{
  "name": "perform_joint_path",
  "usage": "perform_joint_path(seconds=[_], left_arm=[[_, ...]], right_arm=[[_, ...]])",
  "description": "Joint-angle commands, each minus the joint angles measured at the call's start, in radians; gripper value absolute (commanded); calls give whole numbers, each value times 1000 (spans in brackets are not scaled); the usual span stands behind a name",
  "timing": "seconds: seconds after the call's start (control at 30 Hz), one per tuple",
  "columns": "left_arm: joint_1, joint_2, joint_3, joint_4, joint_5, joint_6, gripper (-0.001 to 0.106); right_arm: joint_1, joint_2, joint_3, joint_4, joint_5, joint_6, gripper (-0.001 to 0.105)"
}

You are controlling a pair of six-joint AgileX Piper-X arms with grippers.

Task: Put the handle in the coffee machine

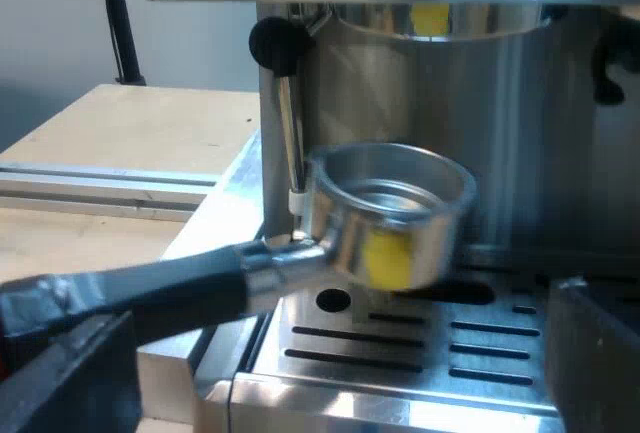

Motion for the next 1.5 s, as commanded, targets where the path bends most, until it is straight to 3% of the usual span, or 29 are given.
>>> perform_joint_path(seconds=[0.03, 0.2, 0.33, 0.43, 0.77, 1.17, 1.3, 1.4, 1.5], left_arm=[[2, -9, -15, -35, -8, -15, 0], [2, -9, -15, -35, -22, -15, 0], [2, -9, -15, -46, -17, -15, 0], [2, -9, -15, -47, 2, -19, 0], [2, -9, -15, -47, 40, -26, 0], [2, -9, -15, -47, 59, -40, 0], [2, -9, -15, -47, 93, -46, 0], [2, -9, -15, -47, 95, -51, 0], [2, -9, -15, -47, 95, -51, 0]], right_arm=[[-19, -5, -1, -22, 5, -17, 83], [-22, -5, -1, -22, -13, -35, 83], [-22, -9, -1, -22, 16, -132, 83], [-22, -13, -1, -19, 12, -136, 83], [-22, -51, 19, -20, 7, -126, 83], [-27, -121, 67, -16, -77, -79, 83], [-34, -131, 67, -14, -77, -79, 83], [-37, -130, 87, -17, -77, -19, 83], [-37, -130, 109, -21, -75, -9, 83]])
